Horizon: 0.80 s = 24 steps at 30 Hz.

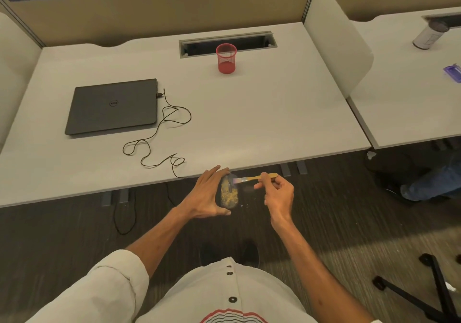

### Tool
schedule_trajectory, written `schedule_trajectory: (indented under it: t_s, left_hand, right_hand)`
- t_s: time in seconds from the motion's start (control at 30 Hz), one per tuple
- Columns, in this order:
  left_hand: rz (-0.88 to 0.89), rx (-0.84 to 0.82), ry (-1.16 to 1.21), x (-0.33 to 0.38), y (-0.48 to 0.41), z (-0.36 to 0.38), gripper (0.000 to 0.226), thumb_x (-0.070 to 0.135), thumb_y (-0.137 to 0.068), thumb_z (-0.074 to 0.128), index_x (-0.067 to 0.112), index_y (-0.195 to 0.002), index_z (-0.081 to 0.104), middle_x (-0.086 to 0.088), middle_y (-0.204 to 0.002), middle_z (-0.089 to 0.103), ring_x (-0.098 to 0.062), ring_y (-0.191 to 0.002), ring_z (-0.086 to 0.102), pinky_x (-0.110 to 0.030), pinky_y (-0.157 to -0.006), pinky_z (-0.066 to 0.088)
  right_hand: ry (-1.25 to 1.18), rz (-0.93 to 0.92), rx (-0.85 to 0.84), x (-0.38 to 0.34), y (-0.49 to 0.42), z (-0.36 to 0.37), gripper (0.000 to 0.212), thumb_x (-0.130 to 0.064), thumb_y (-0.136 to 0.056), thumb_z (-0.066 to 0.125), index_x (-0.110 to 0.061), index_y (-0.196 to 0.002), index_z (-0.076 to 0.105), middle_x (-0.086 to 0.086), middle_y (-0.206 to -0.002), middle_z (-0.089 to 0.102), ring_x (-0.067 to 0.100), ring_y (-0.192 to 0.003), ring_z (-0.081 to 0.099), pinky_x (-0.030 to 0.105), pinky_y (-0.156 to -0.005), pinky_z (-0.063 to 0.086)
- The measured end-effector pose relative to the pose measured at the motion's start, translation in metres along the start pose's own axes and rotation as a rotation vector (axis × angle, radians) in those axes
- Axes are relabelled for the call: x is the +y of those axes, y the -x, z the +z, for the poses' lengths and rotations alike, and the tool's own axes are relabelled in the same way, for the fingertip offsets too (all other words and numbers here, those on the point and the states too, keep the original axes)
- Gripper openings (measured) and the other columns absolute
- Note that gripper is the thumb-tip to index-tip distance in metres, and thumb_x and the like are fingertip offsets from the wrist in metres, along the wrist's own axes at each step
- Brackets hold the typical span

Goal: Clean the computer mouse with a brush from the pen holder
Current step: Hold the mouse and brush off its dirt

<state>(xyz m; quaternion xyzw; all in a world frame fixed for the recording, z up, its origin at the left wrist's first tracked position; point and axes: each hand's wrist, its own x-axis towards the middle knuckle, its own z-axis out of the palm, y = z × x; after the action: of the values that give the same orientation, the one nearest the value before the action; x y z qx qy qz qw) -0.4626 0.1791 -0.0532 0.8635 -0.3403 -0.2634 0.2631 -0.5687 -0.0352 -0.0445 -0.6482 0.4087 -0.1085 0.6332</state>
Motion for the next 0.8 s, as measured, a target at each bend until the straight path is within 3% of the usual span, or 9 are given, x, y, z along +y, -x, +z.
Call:
schedule_trajectory:
  t_s: [0.13, 0.23, 0.47, 0.63, 0.8]
  left_hand:
    - [0.0, 0.002, 0.002, 0.001, 0.0, 0.002, 0.123, 0.061, -0.077, 0.09, 0.023, -0.169, 0.018, 0.0, -0.179, 0.014, -0.021, -0.169, 0.003, -0.05, -0.139, 0.004]
    - [-0.007, 0.001, 0.012, 0.002, -0.001, 0.001, 0.123, 0.063, -0.077, 0.088, 0.023, -0.169, 0.018, 0.0, -0.179, 0.013, -0.022, -0.169, 0.004, -0.053, -0.139, 0.006]
    - [-0.025, -0.012, 0.003, 0.002, -0.001, 0.005, 0.121, 0.062, -0.078, 0.089, 0.024, -0.168, 0.018, 0.002, -0.179, 0.014, -0.021, -0.169, 0.006, -0.055, -0.139, 0.008]
    - [-0.034, -0.021, -0.003, 0.005, -0.005, 0.008, 0.12, 0.061, -0.078, 0.09, 0.024, -0.168, 0.02, 0.001, -0.178, 0.018, -0.021, -0.169, 0.007, -0.055, -0.139, 0.01]
    - [-0.04, -0.024, -0.007, 0.009, -0.008, 0.009, 0.12, 0.063, -0.078, 0.088, 0.026, -0.168, 0.018, 0.002, -0.179, 0.014, -0.022, -0.169, 0.006, -0.054, -0.139, 0.007]
  right_hand:
    - [-0.006, -0.018, -0.077, 0.003, 0.008, 0.008, 0.017, -0.036, -0.104, 0.073, -0.027, -0.092, 0.081, 0.0, -0.078, 0.081, 0.006, -0.069, 0.067, 0.04, -0.077, 0.05]
    - [0.049, 0.0, -0.037, 0.01, 0.008, 0.002, 0.019, -0.038, -0.104, 0.072, -0.028, -0.089, 0.08, -0.003, -0.077, 0.081, 0.008, -0.068, 0.069, 0.04, -0.073, 0.055]
    - [0.071, 0.035, 0.06, 0.022, -0.003, -0.019, 0.025, -0.038, -0.104, 0.072, -0.029, -0.082, 0.08, -0.001, -0.074, 0.079, 0.016, -0.065, 0.061, 0.038, -0.064, 0.05]
    - [-0.023, 0.006, -0.009, 0.019, -0.001, -0.017, 0.019, -0.035, -0.104, 0.072, -0.024, -0.092, 0.082, 0.0, -0.079, 0.081, 0.002, -0.063, 0.062, 0.032, -0.067, 0.047]
    - [-0.063, 0.008, -0.07, 0.025, 0.005, -0.012, 0.015, -0.033, -0.103, 0.074, -0.024, -0.095, 0.082, 0.002, -0.081, 0.082, 0.006, -0.071, 0.065, 0.031, -0.072, 0.047]
